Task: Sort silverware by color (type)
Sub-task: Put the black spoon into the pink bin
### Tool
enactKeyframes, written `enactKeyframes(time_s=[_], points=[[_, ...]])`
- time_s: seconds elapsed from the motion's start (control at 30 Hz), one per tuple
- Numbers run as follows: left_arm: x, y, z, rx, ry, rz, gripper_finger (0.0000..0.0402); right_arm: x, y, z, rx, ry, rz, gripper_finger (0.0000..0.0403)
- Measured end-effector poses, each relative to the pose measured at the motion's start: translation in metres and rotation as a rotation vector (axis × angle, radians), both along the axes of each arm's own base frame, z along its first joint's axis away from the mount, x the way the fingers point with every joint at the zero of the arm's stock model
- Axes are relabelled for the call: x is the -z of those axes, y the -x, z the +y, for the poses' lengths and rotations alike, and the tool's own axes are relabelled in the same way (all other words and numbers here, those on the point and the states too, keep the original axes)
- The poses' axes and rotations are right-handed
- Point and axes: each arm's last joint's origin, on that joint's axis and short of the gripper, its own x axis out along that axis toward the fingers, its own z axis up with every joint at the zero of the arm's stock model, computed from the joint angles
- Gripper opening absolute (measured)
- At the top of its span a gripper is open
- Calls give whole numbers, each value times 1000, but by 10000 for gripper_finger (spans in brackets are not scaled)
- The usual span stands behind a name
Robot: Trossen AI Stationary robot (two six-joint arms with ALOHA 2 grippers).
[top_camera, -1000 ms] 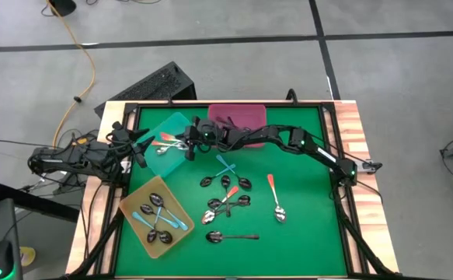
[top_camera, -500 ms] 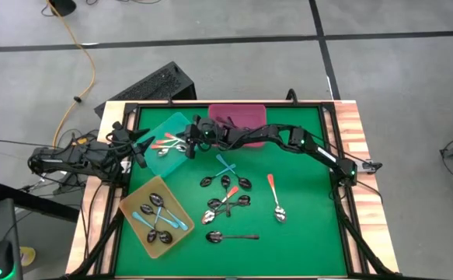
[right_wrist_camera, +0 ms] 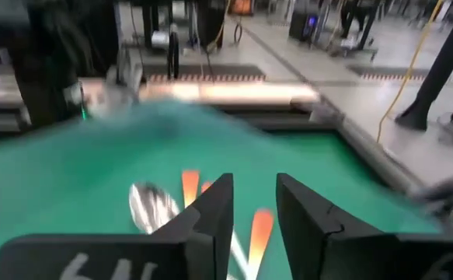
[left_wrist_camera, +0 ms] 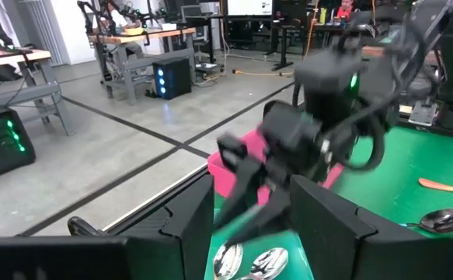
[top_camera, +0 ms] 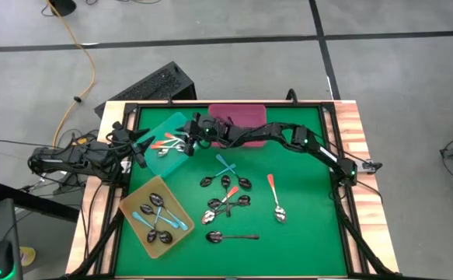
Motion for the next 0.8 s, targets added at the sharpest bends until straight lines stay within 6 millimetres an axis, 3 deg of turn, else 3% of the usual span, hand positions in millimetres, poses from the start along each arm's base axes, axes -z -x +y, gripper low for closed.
enactKeyframes(time_s=[0.17,0.33,0.63,0.8], points=[[0,0,0,0,0,0,158,-36,8,2,-8,34,44,124],[0,0,0,0,0,0,158,-86,28,3,18,67,114,123],[0,0,0,1,0,0,158,-152,86,6,121,-33,345,123],[0,0,0,1,0,0,158,-170,128,16,226,-152,575,123]])
